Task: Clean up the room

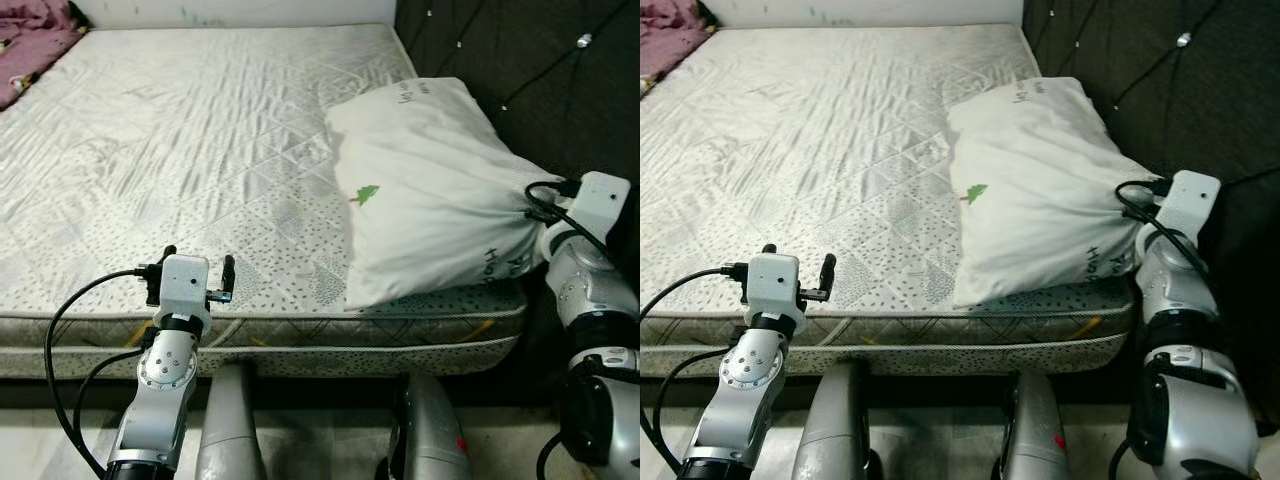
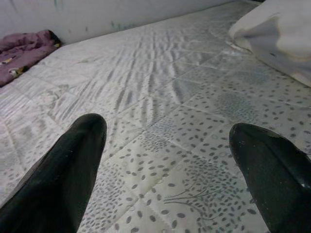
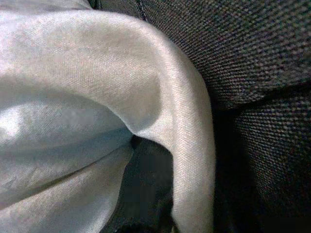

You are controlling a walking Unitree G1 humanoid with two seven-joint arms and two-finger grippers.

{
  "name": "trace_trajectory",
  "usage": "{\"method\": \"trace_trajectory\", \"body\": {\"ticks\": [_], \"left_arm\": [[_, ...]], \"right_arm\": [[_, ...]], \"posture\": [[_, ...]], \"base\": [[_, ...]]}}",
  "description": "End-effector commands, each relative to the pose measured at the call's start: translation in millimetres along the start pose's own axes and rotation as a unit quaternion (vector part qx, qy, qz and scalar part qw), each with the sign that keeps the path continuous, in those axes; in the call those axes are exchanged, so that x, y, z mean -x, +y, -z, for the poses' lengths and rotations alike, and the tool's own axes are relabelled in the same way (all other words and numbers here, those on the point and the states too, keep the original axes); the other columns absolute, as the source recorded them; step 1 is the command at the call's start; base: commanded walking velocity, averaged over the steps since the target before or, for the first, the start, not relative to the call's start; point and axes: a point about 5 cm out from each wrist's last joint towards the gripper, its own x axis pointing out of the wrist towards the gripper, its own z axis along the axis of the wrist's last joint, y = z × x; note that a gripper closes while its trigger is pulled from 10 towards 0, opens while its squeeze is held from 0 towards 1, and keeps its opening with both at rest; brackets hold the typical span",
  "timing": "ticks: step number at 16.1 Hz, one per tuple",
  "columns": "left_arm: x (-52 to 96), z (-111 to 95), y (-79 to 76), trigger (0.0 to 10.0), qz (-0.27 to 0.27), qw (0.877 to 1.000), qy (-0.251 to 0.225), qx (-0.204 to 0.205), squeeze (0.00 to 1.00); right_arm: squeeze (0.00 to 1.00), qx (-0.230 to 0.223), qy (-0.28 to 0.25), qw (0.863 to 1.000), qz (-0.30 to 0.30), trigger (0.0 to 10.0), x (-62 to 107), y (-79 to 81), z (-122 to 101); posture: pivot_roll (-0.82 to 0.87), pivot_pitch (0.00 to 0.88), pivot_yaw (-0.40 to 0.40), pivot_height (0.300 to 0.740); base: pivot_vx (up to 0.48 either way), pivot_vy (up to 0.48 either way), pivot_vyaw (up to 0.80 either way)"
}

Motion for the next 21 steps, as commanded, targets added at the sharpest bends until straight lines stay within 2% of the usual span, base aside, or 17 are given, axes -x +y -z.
{"method": "trace_trajectory", "body": {"ticks": [1, 3, 6, 9, 10, 12, 13, 14, 17, 18, 19, 20, 21], "left_arm": [[1.8, 1.8, 1.7, 10.0, -0.001, 1.000, 0.003, -0.005, 0.00], [2.7, 2.1, 0.8, 10.0, 0.005, 1.000, 0.003, -0.006, 0.00], [3.2, -2.9, -0.7, 10.0, 0.010, 1.000, -0.016, -0.005, 0.00], [2.3, -6.2, 3.0, 10.0, -0.012, 1.000, -0.025, 0.005, 0.00], [1.9, -6.4, 3.0, 10.0, -0.012, 1.000, -0.025, 0.004, 0.00], [1.7, -5.1, 5.7, 10.0, -0.021, 1.000, -0.022, 0.002, 0.00], [1.8, -4.7, 6.3, 10.0, -0.023, 1.000, -0.021, 0.002, 0.00], [2.0, -4.3, 6.4, 10.0, -0.025, 0.999, -0.019, 0.003, 0.00], [1.9, -3.4, 6.9, 10.0, -0.030, 0.999, -0.016, 0.004, 0.00], [1.4, -3.2, 7.2, 10.0, -0.031, 0.999, -0.014, 0.004, 0.00], [1.2, -3.3, 7.2, 10.0, -0.032, 0.999, -0.014, 0.005, 0.00], [0.8, -3.2, 7.3, 10.0, -0.033, 0.999, -0.013, 0.005, 0.00], [0.5, -3.3, 7.6, 10.0, -0.034, 0.999, -0.013, 0.005, 0.00]], "right_arm": [[0.00, 0.009, -0.050, 0.998, 0.036, 0.0, 0.2, -21.4, -23.4], [0.00, 0.024, -0.036, 0.999, 0.027, 0.0, 4.1, -18.8, -6.3], [0.00, 0.075, -0.011, 0.997, 0.009, 0.0, 21.8, -6.5, 36.7], [0.00, 0.083, 0.032, 0.996, -0.018, 0.0, 41.5, 12.9, 82.1], [0.00, 0.086, 0.038, 0.995, -0.024, 0.0, 43.6, 16.3, 86.4], [0.00, 0.089, 0.043, 0.994, -0.052, 10.0, 51.3, 28.5, 91.3], [0.00, 0.082, 0.041, 0.994, -0.056, 10.0, 51.8, 29.8, 90.6], [1.00, 0.080, 0.039, 0.994, -0.057, 10.0, 51.0, 29.3, 88.8], [1.00, 0.101, 0.020, 0.994, -0.021, 10.0, 48.7, 18.9, 79.2], [1.00, 0.108, -0.004, 0.994, 0.016, 10.0, 46.0, 8.3, 67.5], [1.00, 0.114, -0.038, 0.992, 0.033, 10.0, 43.1, 3.5, 53.1], [1.00, 0.099, -0.106, 0.989, 0.030, 10.0, 40.3, 6.5, 24.8], [1.00, 0.108, -0.148, 0.983, 0.021, 10.0, 40.2, 12.0, 7.1]], "posture": [[0.09, 0.000, 0.009, 0.538], [0.09, 0.000, 0.011, 0.538], [0.09, 0.000, 0.012, 0.538], [0.08, 0.000, 0.016, 0.538], [0.09, 0.000, 0.015, 0.538], [0.09, 0.000, 0.013, 0.538], [0.09, 0.000, 0.010, 0.538], [0.09, 0.000, 0.007, 0.538], [0.09, 0.000, 0.007, 0.538], [0.09, 0.000, 0.005, 0.538], [0.08, 0.000, 0.008, 0.538], [0.08, 0.000, 0.010, 0.538], [0.08, 0.000, 0.011, 0.538]], "base": [[0.000, 0.000, 0.00], [0.000, 0.000, 0.00], [0.000, 0.000, 0.00], [0.000, 0.000, 0.00], [0.000, 0.000, 0.00], [0.000, 0.000, 0.00], [0.000, 0.000, 0.00], [0.000, 0.000, 0.00], [0.000, 0.000, 0.00], [0.000, 0.000, 0.00], [0.000, 0.000, 0.00], [0.000, 0.000, 0.00], [0.000, 0.000, 0.00]]}}
